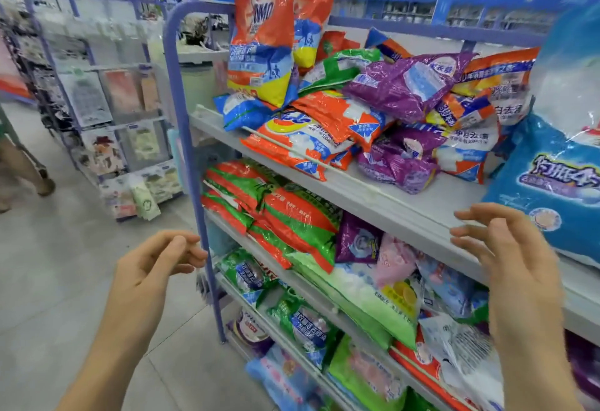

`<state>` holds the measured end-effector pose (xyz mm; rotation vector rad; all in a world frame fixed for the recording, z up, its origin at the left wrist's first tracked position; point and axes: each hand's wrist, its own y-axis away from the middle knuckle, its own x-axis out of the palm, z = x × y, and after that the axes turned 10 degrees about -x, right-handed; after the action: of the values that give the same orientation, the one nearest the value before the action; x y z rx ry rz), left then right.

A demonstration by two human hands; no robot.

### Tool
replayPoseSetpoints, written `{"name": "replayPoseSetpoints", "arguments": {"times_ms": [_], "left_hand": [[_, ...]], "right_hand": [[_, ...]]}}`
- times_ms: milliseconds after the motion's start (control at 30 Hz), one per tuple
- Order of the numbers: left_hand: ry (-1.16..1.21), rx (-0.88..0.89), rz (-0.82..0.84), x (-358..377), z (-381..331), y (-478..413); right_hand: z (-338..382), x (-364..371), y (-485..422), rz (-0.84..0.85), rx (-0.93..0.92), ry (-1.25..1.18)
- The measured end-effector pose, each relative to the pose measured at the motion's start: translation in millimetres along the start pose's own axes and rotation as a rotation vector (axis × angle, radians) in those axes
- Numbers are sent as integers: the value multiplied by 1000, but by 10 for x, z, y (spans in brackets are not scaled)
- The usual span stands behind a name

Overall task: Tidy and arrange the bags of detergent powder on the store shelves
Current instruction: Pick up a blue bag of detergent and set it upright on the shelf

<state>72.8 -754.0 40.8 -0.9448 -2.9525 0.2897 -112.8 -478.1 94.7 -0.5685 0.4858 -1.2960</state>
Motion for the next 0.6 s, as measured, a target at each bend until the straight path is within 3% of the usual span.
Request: {"name": "replayPoseSetpoints", "arguments": {"times_ms": [133, 367, 533, 600], "left_hand": [[57, 65, 107, 246, -126, -606], [105, 106, 279, 726, -183, -1500], [108, 120, 438, 1000, -251, -2042], [129, 139, 497, 1040, -276, -2220]], "right_hand": [[-30, 279, -712, 72, -177, 229], [-132, 1020, -1816, 258, -428, 943], [-626, 1468, -2342, 493, -324, 1391], [-816, 1542, -2439, 497, -243, 1431]]}}
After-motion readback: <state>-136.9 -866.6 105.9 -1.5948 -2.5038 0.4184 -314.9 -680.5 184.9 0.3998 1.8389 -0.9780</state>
